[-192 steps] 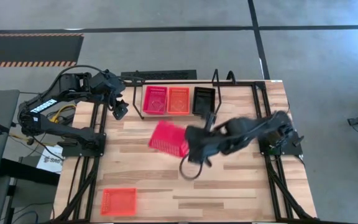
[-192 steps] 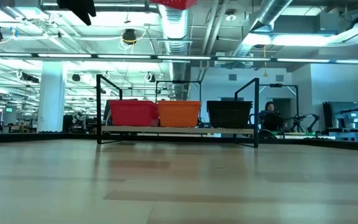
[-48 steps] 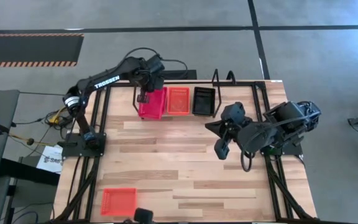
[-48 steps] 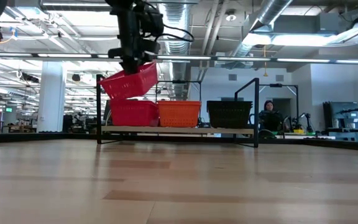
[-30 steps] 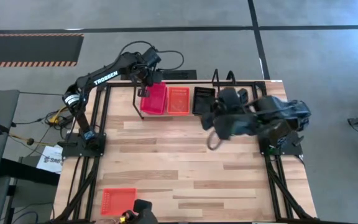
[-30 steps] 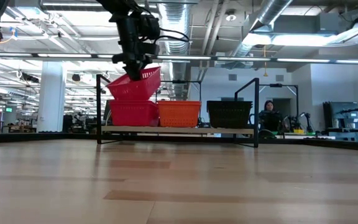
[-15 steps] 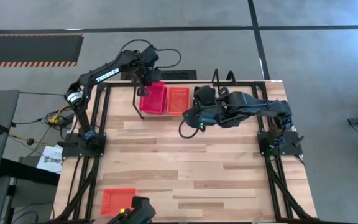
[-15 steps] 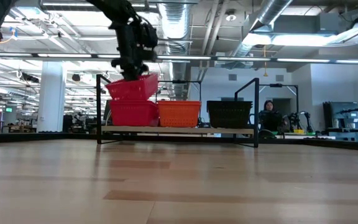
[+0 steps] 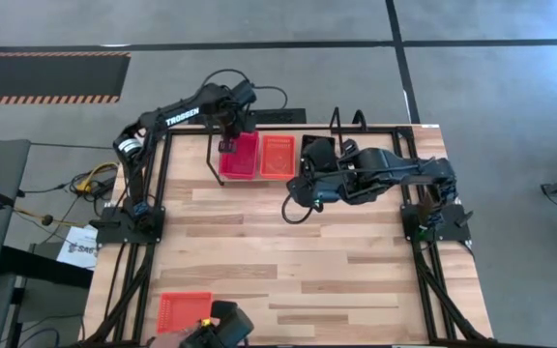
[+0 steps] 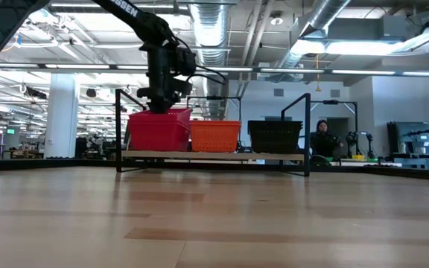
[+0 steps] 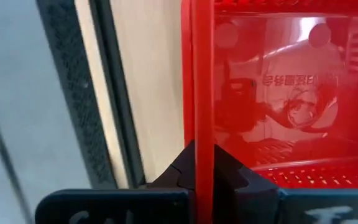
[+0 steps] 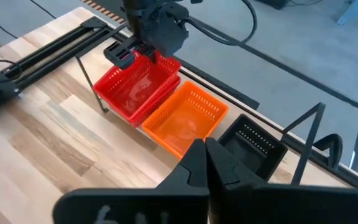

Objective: Stack baskets on shelf by color
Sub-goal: Stack the red bin on top of the red bin on the shelf

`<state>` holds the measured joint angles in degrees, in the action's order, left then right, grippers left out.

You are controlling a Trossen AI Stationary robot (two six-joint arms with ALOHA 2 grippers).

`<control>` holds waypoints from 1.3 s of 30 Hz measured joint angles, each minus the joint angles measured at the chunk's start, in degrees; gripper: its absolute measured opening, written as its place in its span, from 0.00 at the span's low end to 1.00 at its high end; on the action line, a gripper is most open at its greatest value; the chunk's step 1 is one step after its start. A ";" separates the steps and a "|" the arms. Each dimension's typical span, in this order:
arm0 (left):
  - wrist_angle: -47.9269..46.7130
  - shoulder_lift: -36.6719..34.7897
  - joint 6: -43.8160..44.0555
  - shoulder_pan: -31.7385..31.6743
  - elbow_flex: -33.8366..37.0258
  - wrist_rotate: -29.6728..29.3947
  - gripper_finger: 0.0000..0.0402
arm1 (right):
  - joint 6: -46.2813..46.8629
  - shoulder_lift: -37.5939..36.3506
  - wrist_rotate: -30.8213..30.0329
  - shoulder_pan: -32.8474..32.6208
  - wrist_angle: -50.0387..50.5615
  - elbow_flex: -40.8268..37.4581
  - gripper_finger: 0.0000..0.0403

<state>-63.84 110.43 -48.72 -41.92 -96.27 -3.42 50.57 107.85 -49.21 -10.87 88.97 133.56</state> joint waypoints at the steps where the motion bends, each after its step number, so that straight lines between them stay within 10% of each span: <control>1: 0.26 -0.11 0.35 0.25 0.02 -1.18 0.00 | 0.00 0.00 0.00 0.00 0.27 0.00 0.00; 28: 0.97 -3.46 1.34 4.62 -0.37 -17.43 0.27 | -0.22 -0.07 1.38 -0.70 1.03 0.00 0.00; 39: 2.96 -7.54 0.30 4.68 -0.46 -1.88 0.20 | 0.02 -0.07 1.39 -0.97 0.81 0.00 0.00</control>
<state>-60.87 102.90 -48.42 -37.24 -96.73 -5.30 50.59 107.79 -47.83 -11.85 89.78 133.56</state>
